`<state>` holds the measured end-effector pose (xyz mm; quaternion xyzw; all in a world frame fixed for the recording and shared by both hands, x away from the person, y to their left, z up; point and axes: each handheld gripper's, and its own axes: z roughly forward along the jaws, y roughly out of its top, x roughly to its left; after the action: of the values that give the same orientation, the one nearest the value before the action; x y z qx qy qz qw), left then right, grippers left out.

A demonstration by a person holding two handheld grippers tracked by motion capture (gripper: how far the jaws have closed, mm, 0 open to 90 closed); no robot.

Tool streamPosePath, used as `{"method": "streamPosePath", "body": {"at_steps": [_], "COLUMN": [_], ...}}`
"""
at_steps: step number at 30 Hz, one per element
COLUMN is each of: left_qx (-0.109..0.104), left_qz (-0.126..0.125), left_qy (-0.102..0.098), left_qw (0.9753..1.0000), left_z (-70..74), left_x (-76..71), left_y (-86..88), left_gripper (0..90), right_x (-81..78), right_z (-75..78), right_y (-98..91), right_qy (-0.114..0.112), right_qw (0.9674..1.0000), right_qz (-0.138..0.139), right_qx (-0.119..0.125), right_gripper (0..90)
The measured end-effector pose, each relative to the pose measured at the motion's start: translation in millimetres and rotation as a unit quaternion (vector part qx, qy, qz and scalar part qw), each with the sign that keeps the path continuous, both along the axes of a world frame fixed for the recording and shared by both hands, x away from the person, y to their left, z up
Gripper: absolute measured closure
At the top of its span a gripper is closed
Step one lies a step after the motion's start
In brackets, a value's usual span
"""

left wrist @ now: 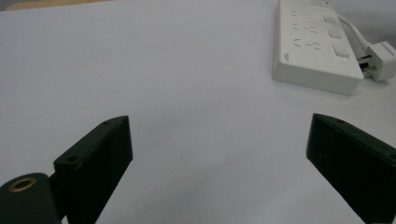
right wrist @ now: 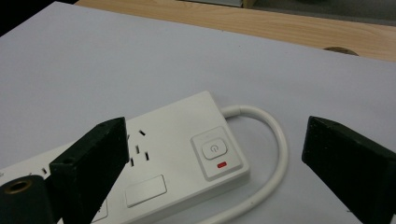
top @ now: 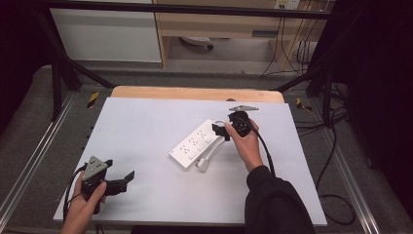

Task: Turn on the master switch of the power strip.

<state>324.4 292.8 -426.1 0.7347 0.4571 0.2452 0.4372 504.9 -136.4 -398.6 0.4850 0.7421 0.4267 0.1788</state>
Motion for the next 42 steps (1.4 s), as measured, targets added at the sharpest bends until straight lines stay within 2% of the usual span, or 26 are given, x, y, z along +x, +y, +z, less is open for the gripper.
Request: {"method": "streamPosePath", "body": {"at_steps": [13, 26, 34, 38, 42], "left_qx": [-0.005, -0.002, -0.005, -0.005, -0.010], "left_qz": [0.004, 0.005, 0.006, 0.006, 0.009], "left_qy": [0.002, 0.002, 0.001, 0.002, 0.001], "left_qw": [1.0000, 1.0000, 1.0000, 1.0000, 0.9999], "left_z": [0.1, 0.2, 0.8, 0.8, 1.2], "left_x": [0.2, -0.1, -0.2, -0.3, -0.9], "left_y": [0.9, 0.8, 2.1, 2.4, 3.2], "left_gripper": [6.8, 6.7, 6.7, 6.7, 6.7], "right_x": [-12.7, -22.5, -29.2, -34.1, -41.1], "right_z": [16.1, 17.0, 26.7, 29.2, 28.3], "right_y": [-12.5, -24.6, -29.7, -34.9, -42.6], "right_qy": [-0.017, -0.022, -0.038, -0.051, -0.052], "right_qw": [0.9998, 0.9995, 0.9987, 0.9982, 0.9981], "right_qz": [0.007, 0.006, 0.001, 0.004, -0.001], "right_qx": [0.011, 0.021, 0.035, 0.031, 0.035], "right_gripper": [6.6, 8.0, 6.6, 6.6, 6.8]}}
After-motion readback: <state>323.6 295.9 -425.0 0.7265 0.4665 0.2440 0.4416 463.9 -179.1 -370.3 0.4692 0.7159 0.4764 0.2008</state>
